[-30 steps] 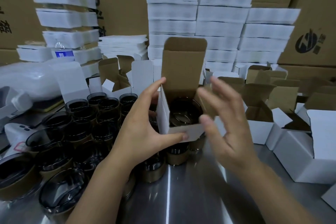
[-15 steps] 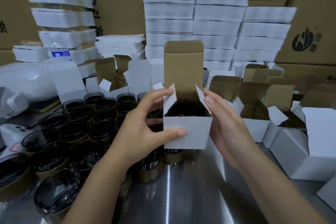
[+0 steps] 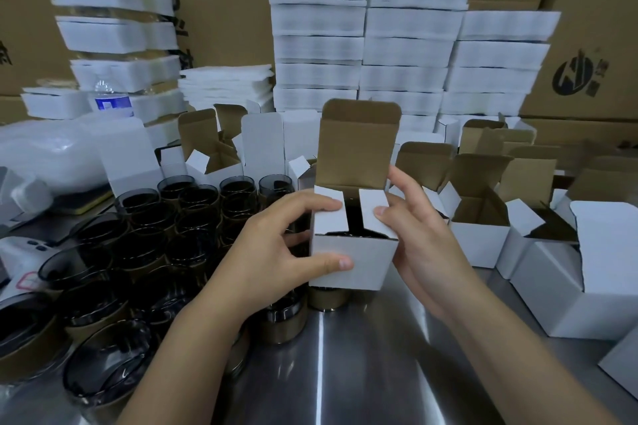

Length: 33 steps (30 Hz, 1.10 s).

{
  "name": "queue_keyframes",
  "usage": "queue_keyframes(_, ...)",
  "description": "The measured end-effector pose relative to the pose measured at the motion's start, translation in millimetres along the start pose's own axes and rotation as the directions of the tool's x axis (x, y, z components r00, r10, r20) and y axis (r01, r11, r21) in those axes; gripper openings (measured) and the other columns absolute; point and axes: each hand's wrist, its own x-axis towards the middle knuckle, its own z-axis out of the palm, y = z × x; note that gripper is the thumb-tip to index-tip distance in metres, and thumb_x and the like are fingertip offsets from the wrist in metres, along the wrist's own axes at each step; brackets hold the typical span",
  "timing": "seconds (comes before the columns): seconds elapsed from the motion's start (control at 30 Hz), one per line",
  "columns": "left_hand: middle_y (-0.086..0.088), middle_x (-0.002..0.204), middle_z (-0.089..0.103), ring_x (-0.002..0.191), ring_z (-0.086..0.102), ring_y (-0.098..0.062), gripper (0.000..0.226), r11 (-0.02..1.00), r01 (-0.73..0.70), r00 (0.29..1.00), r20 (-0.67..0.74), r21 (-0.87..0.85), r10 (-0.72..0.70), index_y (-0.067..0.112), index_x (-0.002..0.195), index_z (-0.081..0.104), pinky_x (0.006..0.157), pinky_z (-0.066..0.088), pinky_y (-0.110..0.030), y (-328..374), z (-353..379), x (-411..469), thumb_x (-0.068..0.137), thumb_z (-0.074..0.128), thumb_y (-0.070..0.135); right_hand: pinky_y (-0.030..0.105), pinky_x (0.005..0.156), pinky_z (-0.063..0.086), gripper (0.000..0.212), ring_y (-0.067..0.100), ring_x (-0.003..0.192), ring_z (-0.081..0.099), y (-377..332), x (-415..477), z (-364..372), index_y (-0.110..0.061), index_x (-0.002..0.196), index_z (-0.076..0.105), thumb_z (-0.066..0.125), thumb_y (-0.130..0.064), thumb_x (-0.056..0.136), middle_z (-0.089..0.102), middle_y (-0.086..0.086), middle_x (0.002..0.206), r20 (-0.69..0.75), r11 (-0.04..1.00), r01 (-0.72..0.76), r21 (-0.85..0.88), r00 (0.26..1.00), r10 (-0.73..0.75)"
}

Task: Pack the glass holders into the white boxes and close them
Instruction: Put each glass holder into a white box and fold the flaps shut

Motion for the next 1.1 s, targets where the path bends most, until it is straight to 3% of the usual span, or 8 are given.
queue_keyframes(0.2, 0.024, 0.110, 0.062, 0.109, 0.059, 0.001, 0.051, 0.998, 0.068, 0.998, 0.018, 0.002, -0.068, 0.033, 0.102, 0.066, 0.082, 0.051, -0.013, -3.1, 0.0, 0.9, 0.054, 0.081, 0.038, 0.016, 0.068, 0.050, 0.050, 0.006, 0.091, 0.067, 4.1, -0.3, 1.3, -0.046, 0.114, 0.049, 0.045, -0.001, 0.094, 0.071, -0.013, 0.099, 0.002, 1.000, 0.004, -0.019, 1.000, -0.004)
queue_keyframes(0.33, 0.021, 0.109, 0.065, 0.107, 0.060, 0.000, 0.053, 0.997, 0.073, 0.997, 0.012, 0.004, -0.073, 0.039, 0.107, 0.064, 0.082, 0.053, -0.016, -3.4, -0.9, 1.3, 0.059, 0.084, 0.034, 0.021, 0.071, 0.048, 0.041, 0.008, 0.089, 0.064, 1.8, -1.3, 3.5, -0.037, 0.082, 0.067, 0.051, 0.000, 0.090, 0.069, -0.015, 0.093, -0.020, 0.999, 0.038, -0.019, 0.999, -0.039)
queue_keyframes(0.43, 0.026, 0.113, 0.063, 0.109, 0.059, 0.003, 0.063, 0.998, 0.063, 0.998, 0.015, 0.031, -0.063, 0.046, 0.117, 0.058, 0.086, 0.053, -0.018, -2.9, -2.4, 1.1, 0.058, 0.081, 0.042, 0.017, 0.063, 0.050, 0.038, 0.005, 0.086, 0.067, 0.0, -1.8, 4.7, -0.031, 0.069, 0.070, 0.051, -0.006, 0.091, 0.070, -0.017, 0.097, -0.010, 0.998, -0.010, 0.067, 1.000, 0.011)
queue_keyframes(0.57, 0.026, 0.113, 0.063, 0.110, 0.058, 0.004, 0.060, 0.999, 0.043, 0.999, 0.006, 0.013, -0.044, 0.048, 0.110, 0.058, 0.087, 0.052, -0.017, -3.3, -1.3, 0.7, 0.057, 0.085, 0.038, 0.017, 0.062, 0.050, 0.048, 0.007, 0.088, 0.067, 0.4, -0.8, 2.1, -0.025, 0.065, 0.070, 0.041, 0.000, 0.093, 0.071, -0.012, 0.100, -0.025, 0.988, -0.065, 0.140, 0.997, 0.069)
queue_keyframes(0.73, 0.017, 0.115, 0.062, 0.111, 0.054, 0.010, 0.062, 0.995, 0.094, 0.993, -0.065, -0.034, -0.096, 0.051, 0.083, 0.041, 0.079, 0.051, -0.011, -5.7, -1.6, 3.1, 0.039, 0.085, 0.049, 0.018, 0.064, 0.050, 0.046, 0.006, 0.082, 0.066, 1.7, -1.3, 2.5, -0.023, 0.065, 0.068, 0.041, 0.002, 0.092, 0.072, -0.011, 0.093, -0.008, 0.984, -0.075, 0.159, 0.997, 0.078)
queue_keyframes(0.9, 0.023, 0.113, 0.064, 0.112, 0.054, 0.009, 0.072, 0.999, 0.040, 0.998, -0.052, -0.028, -0.042, 0.056, 0.098, 0.043, 0.077, 0.050, -0.009, -6.9, -2.2, 3.2, 0.050, 0.092, 0.033, 0.020, 0.067, 0.048, 0.042, 0.009, 0.086, 0.066, 2.3, 0.1, -0.7, -0.014, 0.067, 0.069, 0.036, 0.001, 0.088, 0.073, -0.005, 0.096, -0.024, 0.982, -0.077, 0.171, 0.996, 0.083)
queue_keyframes(1.0, 0.025, 0.115, 0.063, 0.114, 0.054, 0.007, 0.077, 1.000, 0.017, 0.999, -0.031, 0.001, -0.017, 0.059, 0.110, 0.046, 0.079, 0.049, -0.009, -6.2, -3.1, 2.4, 0.055, 0.090, 0.028, 0.019, 0.071, 0.050, 0.035, 0.009, 0.090, 0.065, 1.5, 0.2, 0.0, -0.015, 0.064, 0.071, 0.042, -0.016, 0.084, 0.073, -0.007, 0.096, -0.003, 0.986, -0.071, 0.152, 0.997, 0.072)
queue_keyframes(1.1, 0.024, 0.113, 0.062, 0.114, 0.055, 0.004, 0.062, 1.000, 0.010, 1.000, -0.019, 0.023, -0.009, 0.051, 0.106, 0.056, 0.082, 0.052, -0.014, -5.2, -2.3, 1.6, 0.056, 0.088, 0.033, 0.028, 0.087, 0.046, 0.021, 0.003, 0.108, 0.059, -0.3, 1.9, -5.9, -0.024, 0.067, 0.074, 0.057, -0.036, 0.070, 0.065, -0.017, 0.115, 0.012, 0.997, -0.044, -0.064, 0.999, 0.044)
